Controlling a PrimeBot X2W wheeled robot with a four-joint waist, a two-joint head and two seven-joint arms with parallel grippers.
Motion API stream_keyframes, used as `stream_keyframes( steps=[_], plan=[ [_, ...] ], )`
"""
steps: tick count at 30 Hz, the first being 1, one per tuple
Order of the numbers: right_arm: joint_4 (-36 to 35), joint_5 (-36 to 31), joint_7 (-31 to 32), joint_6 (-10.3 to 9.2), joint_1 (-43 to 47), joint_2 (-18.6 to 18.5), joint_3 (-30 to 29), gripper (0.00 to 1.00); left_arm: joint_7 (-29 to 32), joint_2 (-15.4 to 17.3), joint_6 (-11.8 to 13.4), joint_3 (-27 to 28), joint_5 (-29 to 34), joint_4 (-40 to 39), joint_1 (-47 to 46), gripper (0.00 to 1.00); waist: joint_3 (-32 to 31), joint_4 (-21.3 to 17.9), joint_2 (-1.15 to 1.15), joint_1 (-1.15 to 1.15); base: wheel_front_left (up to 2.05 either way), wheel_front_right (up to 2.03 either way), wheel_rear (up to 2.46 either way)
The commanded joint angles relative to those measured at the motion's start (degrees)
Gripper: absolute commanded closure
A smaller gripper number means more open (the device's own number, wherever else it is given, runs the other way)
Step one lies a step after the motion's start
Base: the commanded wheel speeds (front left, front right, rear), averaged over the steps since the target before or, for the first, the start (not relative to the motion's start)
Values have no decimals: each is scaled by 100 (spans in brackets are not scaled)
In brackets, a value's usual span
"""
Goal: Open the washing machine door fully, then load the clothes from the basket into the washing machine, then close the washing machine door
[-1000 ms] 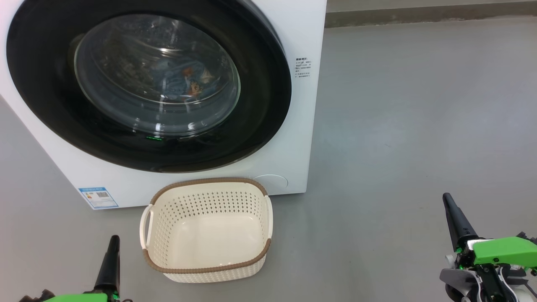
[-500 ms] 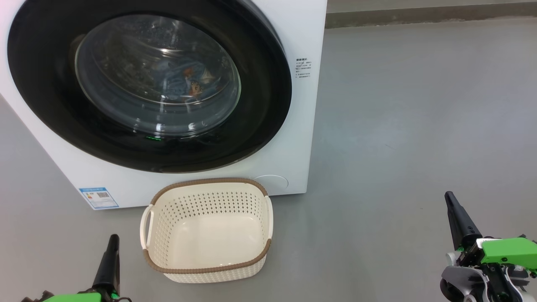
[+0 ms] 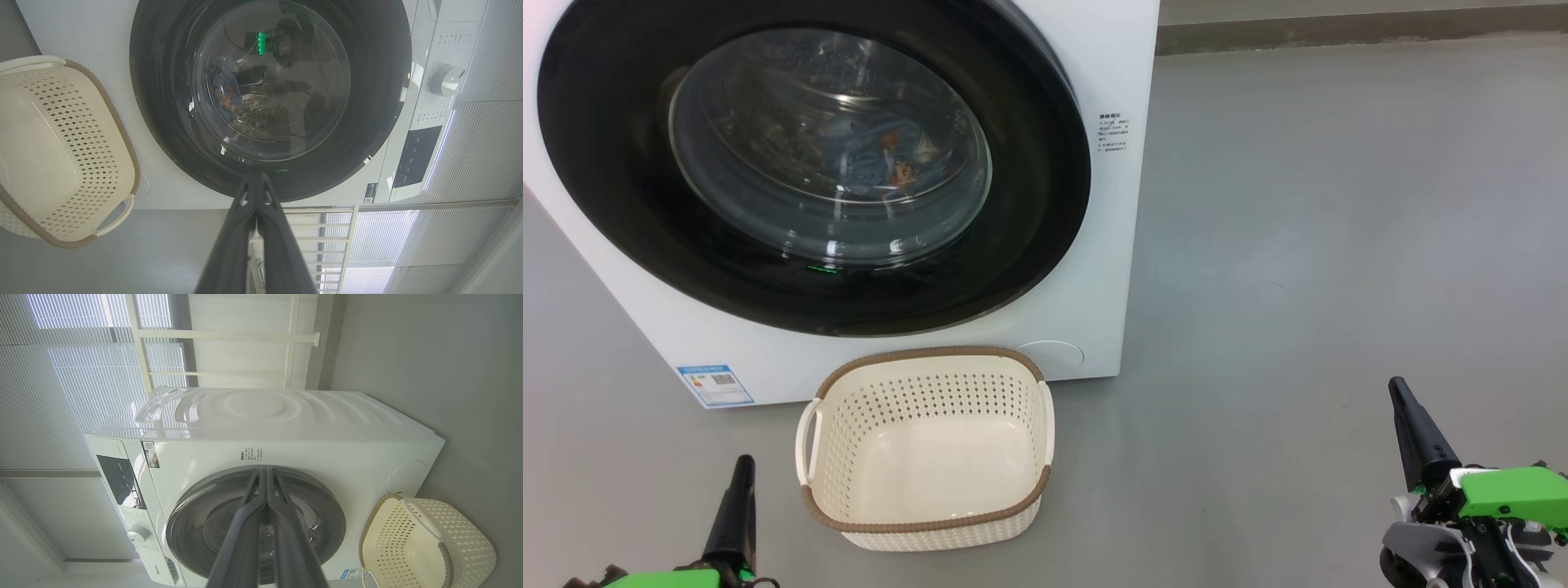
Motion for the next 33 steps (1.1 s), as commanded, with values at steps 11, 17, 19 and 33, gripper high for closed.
stream_keyframes(
  steps=[11, 17, 19, 33],
  plan=[
    [-175, 6, 29, 1, -77, -54, 111, 100, 30, 47, 3, 195, -48, -96, -266, 100, 0, 0, 0, 0, 0, 0, 0],
    [-175, 5, 30, 1, -78, -53, 110, 100, 31, 46, 3, 196, -48, -96, -266, 100, 0, 0, 0, 0, 0, 0, 0],
    [-175, 5, 30, 1, -78, -53, 109, 100, 31, 46, 3, 196, -47, -97, -266, 100, 0, 0, 0, 0, 0, 0, 0],
    [-175, 3, 32, 1, -78, -51, 107, 100, 33, 45, 2, 198, -46, -100, -265, 100, 0, 0, 0, 0, 0, 0, 0]
  ],
)
